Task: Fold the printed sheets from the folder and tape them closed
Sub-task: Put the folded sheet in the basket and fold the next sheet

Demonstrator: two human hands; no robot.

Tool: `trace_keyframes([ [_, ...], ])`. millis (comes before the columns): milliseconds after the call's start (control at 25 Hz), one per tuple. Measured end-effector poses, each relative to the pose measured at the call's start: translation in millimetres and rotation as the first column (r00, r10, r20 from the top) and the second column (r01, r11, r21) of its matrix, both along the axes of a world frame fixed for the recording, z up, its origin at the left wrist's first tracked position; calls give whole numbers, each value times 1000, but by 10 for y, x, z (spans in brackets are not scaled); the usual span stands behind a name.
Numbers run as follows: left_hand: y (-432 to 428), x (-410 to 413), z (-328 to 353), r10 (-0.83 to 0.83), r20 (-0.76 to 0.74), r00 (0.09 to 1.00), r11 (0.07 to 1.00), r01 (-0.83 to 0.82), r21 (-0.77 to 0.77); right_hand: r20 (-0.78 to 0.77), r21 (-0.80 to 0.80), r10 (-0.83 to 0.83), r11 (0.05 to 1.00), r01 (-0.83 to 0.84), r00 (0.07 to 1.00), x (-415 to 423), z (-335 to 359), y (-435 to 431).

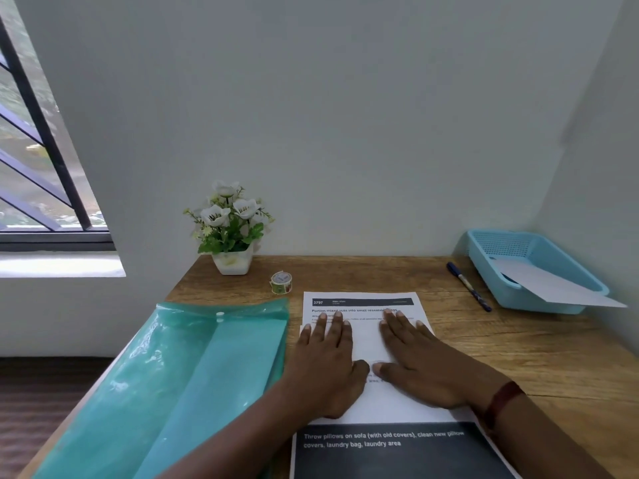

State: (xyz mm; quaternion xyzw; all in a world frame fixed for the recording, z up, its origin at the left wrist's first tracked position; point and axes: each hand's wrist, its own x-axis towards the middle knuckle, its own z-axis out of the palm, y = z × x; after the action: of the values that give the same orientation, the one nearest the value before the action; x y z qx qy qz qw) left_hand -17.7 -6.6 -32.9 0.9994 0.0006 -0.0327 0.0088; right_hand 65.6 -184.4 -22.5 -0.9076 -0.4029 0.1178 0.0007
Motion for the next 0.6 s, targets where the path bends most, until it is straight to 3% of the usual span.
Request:
trace_keyframes([
  [360,-72,10,-34,-5,12,1000,999,5,-32,73,45,89,995,-92,993,-160,-70,169],
  [600,-52,-31,-15,133,13,991,991,-132,-38,22,36,-9,999,9,1000,-45,-50,-24],
])
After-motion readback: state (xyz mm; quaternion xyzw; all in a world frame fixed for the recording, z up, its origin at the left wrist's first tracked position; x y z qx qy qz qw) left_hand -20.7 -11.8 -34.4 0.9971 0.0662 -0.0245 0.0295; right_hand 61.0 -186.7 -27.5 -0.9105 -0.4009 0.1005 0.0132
